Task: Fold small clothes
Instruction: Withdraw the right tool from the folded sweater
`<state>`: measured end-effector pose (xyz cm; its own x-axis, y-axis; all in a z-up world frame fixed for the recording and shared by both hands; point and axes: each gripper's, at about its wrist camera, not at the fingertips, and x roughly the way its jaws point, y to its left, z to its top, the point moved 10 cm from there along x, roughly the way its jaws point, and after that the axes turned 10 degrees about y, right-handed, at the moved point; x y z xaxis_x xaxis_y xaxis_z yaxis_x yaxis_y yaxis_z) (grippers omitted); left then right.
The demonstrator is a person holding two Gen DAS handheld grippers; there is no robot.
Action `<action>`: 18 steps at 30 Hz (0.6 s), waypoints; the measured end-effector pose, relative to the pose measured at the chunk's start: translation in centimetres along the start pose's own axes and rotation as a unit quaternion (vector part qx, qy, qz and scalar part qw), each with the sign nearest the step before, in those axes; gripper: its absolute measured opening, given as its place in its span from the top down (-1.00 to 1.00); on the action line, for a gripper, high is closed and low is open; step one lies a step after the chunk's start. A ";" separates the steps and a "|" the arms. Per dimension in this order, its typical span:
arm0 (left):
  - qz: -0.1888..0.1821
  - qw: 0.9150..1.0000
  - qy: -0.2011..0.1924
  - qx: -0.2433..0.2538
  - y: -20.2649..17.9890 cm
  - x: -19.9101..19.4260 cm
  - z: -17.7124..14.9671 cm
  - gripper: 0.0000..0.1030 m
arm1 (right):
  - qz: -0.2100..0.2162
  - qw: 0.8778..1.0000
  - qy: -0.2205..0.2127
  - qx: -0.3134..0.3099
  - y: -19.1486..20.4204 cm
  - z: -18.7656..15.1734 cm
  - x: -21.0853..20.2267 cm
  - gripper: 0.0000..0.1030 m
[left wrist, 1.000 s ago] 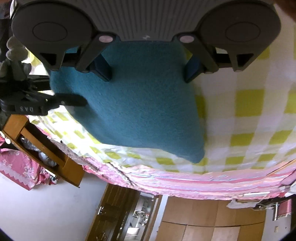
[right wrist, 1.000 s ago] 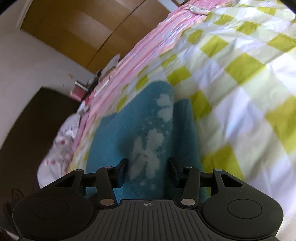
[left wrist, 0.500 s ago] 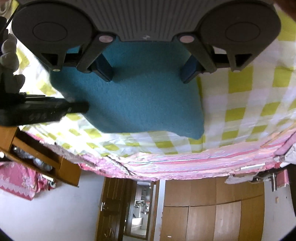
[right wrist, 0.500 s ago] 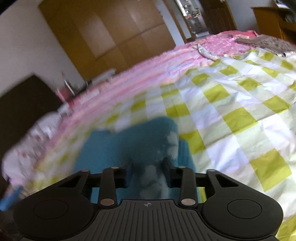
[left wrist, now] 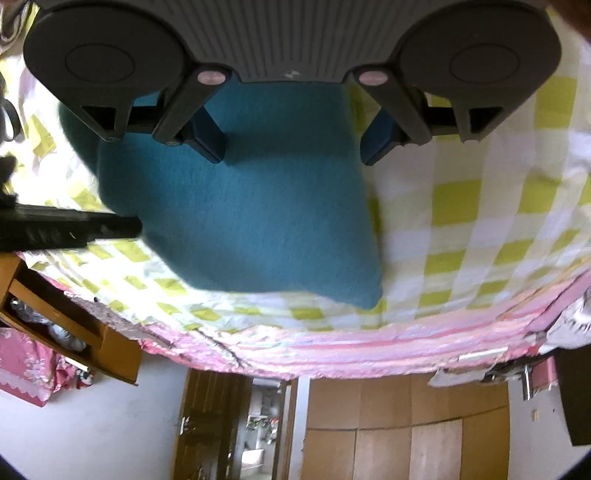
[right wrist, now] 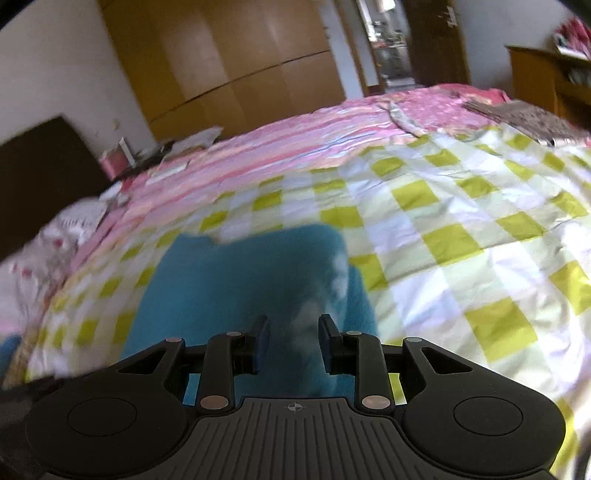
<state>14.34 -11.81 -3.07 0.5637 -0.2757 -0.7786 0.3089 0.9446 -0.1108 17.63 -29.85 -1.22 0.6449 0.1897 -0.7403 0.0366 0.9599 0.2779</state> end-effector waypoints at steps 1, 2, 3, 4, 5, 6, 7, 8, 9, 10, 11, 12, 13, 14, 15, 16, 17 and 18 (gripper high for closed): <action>0.002 1.000 0.004 -0.003 0.0 0.1 -0.3 -0.66 | -0.010 1.000 0.002 -0.012 0.2 -0.7 0.0 0.48; 0.002 1.000 0.008 -0.005 0.0 0.1 -0.6 -0.66 | -0.029 0.999 0.004 -0.025 0.1 -1.3 0.1 0.48; 0.002 1.000 0.012 -0.005 -0.1 0.2 -0.8 -0.66 | -0.040 0.999 0.008 -0.029 -0.1 -1.8 0.4 0.48; 0.003 1.000 0.016 -0.006 -0.1 0.3 -1.0 -0.66 | -0.042 0.999 0.011 -0.025 -0.2 -2.0 0.5 0.48; 0.003 1.000 0.020 -0.007 -0.1 0.4 -1.3 -0.66 | -0.043 0.999 0.012 -0.021 -0.3 -1.9 0.5 0.48; 0.002 1.000 0.024 -0.009 0.0 0.4 -1.4 -0.66 | -0.046 0.999 0.014 -0.019 -0.4 -1.8 0.5 0.47; 0.001 1.000 0.027 -0.013 0.0 0.3 -1.5 -0.66 | -0.050 0.999 0.015 -0.015 -0.3 -1.6 0.3 0.44; -0.001 0.999 0.028 -0.015 0.0 0.2 -1.5 -0.66 | -0.053 0.998 0.014 -0.017 -0.1 -1.6 -0.1 0.43; -0.001 0.999 0.027 -0.016 0.0 0.0 -1.6 -0.66 | -0.054 0.998 0.010 -0.024 0.3 -1.7 -0.5 0.43; -0.001 0.999 0.026 -0.018 0.0 -0.2 -1.7 -0.66 | -0.056 0.998 0.003 -0.035 0.8 -1.8 -1.2 0.43; -0.003 0.999 0.026 -0.018 0.0 -0.4 -1.7 -0.66 | -0.058 0.997 -0.001 -0.042 1.1 -1.9 -1.6 0.43; -0.004 0.999 0.027 -0.018 -0.1 -0.5 -1.9 -0.66 | -0.060 0.997 -0.004 -0.048 1.5 -2.2 -2.1 0.43; -0.004 0.999 0.027 -0.018 -0.1 -0.5 -2.0 -0.66 | -0.061 0.997 -0.003 -0.052 1.6 -2.6 -2.2 0.43; -0.005 0.999 0.028 -0.017 -0.2 -0.6 -2.1 -0.66 | -0.063 0.997 0.002 -0.054 1.7 -3.1 -2.2 0.43; -0.006 0.999 0.029 -0.017 -0.2 -0.6 -2.2 -0.66 | -0.066 0.996 0.007 -0.055 1.6 -3.6 -2.1 0.43; -0.006 0.999 0.030 -0.017 -0.2 -0.7 -2.4 -0.66 | -0.072 0.996 0.013 -0.055 1.5 -4.0 -2.0 0.43; -0.006 0.999 0.030 -0.017 -0.2 -0.8 -2.5 -0.66 | -0.079 0.995 0.020 -0.051 1.2 -4.5 -1.7 0.43; -0.006 0.999 0.029 -0.017 -0.2 -0.9 -2.7 -0.66 | -0.082 0.995 0.025 -0.048 0.9 -4.9 -1.5 0.43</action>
<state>11.73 -11.33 -4.02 0.5135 -0.2777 -0.8119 0.2891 0.9469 -0.1411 13.00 -28.26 -2.86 0.5971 0.0362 -0.8013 0.0643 0.9936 0.0927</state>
